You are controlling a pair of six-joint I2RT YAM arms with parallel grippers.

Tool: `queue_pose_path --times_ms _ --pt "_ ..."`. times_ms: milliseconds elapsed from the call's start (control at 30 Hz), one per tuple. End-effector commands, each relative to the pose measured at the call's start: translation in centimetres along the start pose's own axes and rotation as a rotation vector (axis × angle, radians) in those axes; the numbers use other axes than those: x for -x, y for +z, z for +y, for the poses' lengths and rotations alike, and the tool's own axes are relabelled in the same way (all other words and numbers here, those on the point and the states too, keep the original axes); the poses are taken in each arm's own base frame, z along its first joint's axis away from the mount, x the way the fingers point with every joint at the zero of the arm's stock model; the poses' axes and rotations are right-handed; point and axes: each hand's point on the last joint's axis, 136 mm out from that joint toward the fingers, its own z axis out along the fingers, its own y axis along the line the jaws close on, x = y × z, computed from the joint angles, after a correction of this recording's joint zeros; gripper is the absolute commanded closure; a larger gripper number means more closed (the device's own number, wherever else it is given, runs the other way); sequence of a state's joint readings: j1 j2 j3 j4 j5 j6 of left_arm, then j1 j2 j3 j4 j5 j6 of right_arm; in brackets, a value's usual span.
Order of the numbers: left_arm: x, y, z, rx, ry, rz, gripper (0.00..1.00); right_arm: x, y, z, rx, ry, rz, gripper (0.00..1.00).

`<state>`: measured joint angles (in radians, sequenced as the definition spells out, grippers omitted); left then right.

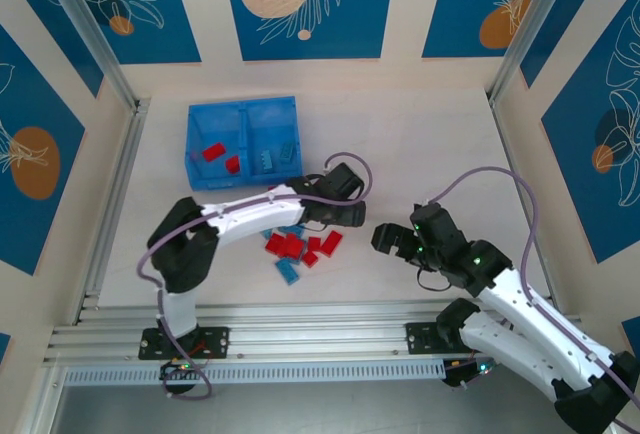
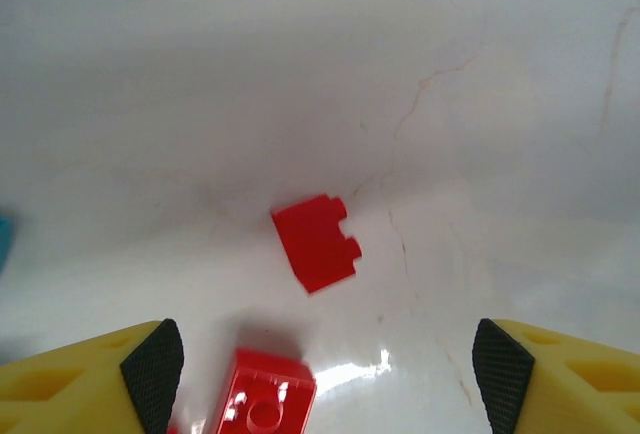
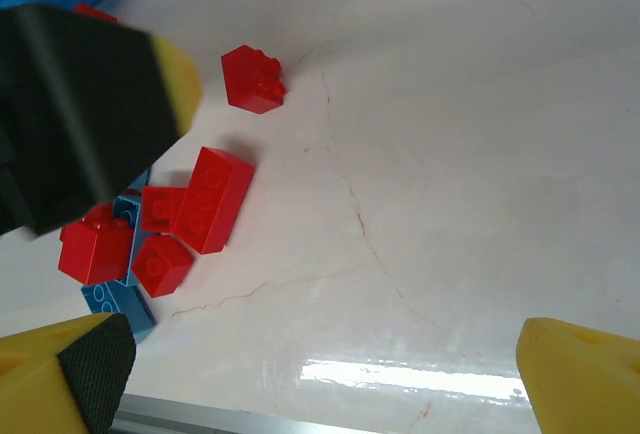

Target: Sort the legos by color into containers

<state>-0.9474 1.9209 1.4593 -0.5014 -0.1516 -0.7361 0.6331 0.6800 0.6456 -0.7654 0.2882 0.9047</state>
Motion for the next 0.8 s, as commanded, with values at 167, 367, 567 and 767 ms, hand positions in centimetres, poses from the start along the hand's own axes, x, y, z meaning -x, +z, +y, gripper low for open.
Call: queue_pose_path --times_ms 167,367,567,767 --pt "-0.8 4.3 -0.3 0.058 -0.040 0.069 0.31 -0.5 -0.2 -0.9 -0.018 0.031 0.011 0.01" --pt "-2.0 6.3 0.4 0.091 -0.029 0.104 0.45 -0.8 -0.1 0.5 0.047 -0.008 0.035 0.01" --pt "-1.7 5.9 0.6 0.100 -0.019 0.086 0.68 -0.8 -0.4 3.1 0.172 -0.039 0.058 0.00" --pt "2.1 0.8 1.3 0.101 0.011 -0.044 0.74 -0.3 -0.8 5.8 0.270 -0.072 0.059 0.01"
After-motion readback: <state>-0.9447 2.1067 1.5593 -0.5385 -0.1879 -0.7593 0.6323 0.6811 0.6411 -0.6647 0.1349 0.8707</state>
